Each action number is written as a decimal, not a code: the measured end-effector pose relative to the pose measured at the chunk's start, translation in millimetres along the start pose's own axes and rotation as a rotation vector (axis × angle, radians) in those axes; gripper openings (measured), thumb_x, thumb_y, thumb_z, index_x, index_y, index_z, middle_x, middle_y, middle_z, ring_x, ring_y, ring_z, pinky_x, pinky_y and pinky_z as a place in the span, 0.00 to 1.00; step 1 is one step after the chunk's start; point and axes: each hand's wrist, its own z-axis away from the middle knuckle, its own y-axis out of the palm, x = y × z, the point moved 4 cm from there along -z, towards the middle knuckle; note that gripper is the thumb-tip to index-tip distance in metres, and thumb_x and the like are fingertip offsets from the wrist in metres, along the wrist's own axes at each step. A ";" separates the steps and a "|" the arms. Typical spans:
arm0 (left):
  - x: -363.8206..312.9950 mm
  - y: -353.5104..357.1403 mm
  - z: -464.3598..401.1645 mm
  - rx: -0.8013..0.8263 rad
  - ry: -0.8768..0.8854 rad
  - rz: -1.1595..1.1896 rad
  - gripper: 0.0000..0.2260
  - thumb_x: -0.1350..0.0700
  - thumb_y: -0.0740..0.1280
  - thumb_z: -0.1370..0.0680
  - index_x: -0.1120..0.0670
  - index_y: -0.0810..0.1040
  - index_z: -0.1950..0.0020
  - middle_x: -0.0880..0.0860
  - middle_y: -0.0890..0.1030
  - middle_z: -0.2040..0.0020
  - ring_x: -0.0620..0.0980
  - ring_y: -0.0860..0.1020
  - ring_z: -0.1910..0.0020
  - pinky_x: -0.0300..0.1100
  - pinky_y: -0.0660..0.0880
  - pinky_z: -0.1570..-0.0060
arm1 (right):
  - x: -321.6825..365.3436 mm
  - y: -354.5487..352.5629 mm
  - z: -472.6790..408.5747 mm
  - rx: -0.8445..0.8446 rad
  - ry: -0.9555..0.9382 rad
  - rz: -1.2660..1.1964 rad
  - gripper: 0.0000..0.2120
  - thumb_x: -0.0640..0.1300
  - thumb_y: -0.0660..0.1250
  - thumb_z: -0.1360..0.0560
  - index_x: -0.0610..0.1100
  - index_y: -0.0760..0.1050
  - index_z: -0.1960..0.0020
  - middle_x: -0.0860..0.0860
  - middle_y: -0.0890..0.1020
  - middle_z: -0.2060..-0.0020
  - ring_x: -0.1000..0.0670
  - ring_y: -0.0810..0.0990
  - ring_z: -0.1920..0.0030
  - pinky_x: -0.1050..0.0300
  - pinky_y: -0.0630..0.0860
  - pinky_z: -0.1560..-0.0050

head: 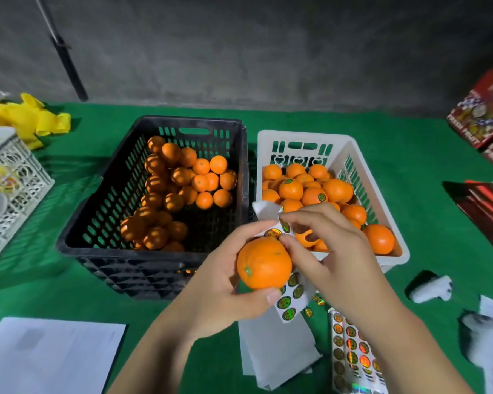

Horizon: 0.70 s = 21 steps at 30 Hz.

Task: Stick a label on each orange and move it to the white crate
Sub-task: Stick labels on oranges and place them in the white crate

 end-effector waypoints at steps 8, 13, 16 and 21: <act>-7.7 -1.2 5.8 0.078 0.009 -0.017 0.34 0.56 0.77 0.26 0.44 0.69 0.22 0.51 0.77 0.31 0.59 0.80 0.34 0.47 0.81 0.42 | -16.7 -6.5 7.6 0.033 0.447 -0.616 0.05 0.49 0.73 0.22 0.52 0.88 0.51 0.50 0.88 0.56 0.49 0.86 0.55 0.51 0.83 0.51; -5.6 -4.5 11.7 -0.029 -0.029 -0.020 0.33 0.48 0.78 0.27 0.38 0.70 0.24 0.45 0.78 0.34 0.54 0.82 0.38 0.43 0.81 0.43 | -8.3 -27.0 13.1 -0.273 0.323 -0.374 0.04 0.45 0.74 0.21 0.54 0.86 0.50 0.54 0.83 0.61 0.56 0.79 0.61 0.62 0.76 0.57; -2.9 1.8 11.8 -0.043 -0.040 0.023 0.33 0.48 0.77 0.26 0.36 0.70 0.24 0.45 0.80 0.34 0.51 0.83 0.39 0.42 0.80 0.42 | 28.5 -14.3 17.9 -0.188 -0.001 -0.202 0.04 0.42 0.73 0.20 0.49 0.84 0.47 0.53 0.84 0.53 0.55 0.82 0.51 0.64 0.77 0.50; -1.5 5.0 14.2 -0.053 -0.043 0.074 0.29 0.38 0.72 0.21 0.37 0.68 0.22 0.44 0.80 0.36 0.47 0.81 0.37 0.40 0.78 0.39 | 37.3 3.2 28.3 0.002 -0.057 -0.049 0.08 0.40 0.72 0.21 0.42 0.84 0.43 0.50 0.81 0.47 0.50 0.81 0.44 0.53 0.77 0.46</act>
